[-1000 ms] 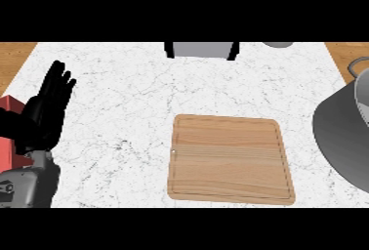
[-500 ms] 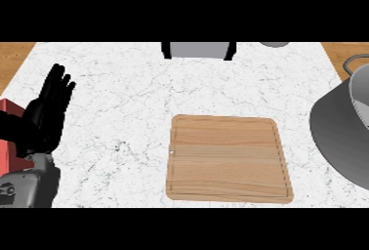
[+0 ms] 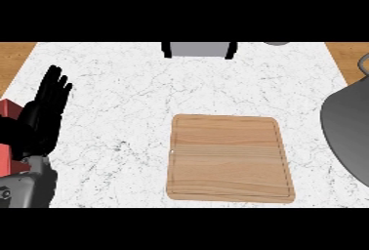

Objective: Pick the tomato from the cutting board and place it in the pot

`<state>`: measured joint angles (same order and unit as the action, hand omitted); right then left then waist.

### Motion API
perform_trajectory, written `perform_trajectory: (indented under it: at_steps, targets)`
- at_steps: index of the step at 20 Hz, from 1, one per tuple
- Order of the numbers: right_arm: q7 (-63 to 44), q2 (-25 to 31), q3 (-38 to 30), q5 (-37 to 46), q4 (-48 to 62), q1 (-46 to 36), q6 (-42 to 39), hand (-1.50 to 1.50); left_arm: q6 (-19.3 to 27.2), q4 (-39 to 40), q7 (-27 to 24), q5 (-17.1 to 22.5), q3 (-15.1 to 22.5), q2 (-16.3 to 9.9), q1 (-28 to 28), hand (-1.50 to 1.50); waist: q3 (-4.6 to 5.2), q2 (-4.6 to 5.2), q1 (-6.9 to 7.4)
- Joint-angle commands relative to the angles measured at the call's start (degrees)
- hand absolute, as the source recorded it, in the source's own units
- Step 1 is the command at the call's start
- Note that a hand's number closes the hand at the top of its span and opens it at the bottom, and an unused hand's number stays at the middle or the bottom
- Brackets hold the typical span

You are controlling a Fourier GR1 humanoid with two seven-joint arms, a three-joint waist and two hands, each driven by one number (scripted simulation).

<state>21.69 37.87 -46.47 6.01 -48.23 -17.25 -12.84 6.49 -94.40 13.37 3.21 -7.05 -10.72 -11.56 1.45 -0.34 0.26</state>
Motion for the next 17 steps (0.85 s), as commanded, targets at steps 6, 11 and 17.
perform_trajectory:
  at_steps: [6, 11, 17]
  targets:
    - [12.5, 11.3, -5.3, -3.8, 18.3, 5.5, -12.3, -1.50, -0.2, 1.2, 0.1, 0.2, -1.0, -0.7, -1.7, 0.00, -1.73, 0.70, 0.02]
    - [18.1, 14.8, -3.5, -1.7, 27.8, 4.1, -13.6, -1.50, -2.7, -0.6, 1.2, 2.5, -1.7, -1.7, 0.1, 0.00, -1.72, 0.64, 0.80]
    - [21.8, 18.5, -2.7, -1.0, 33.2, 4.4, -14.5, -1.50, 0.0, -0.4, 1.6, 0.2, -0.2, 0.3, -0.8, 0.00, -1.80, 0.70, 0.70]
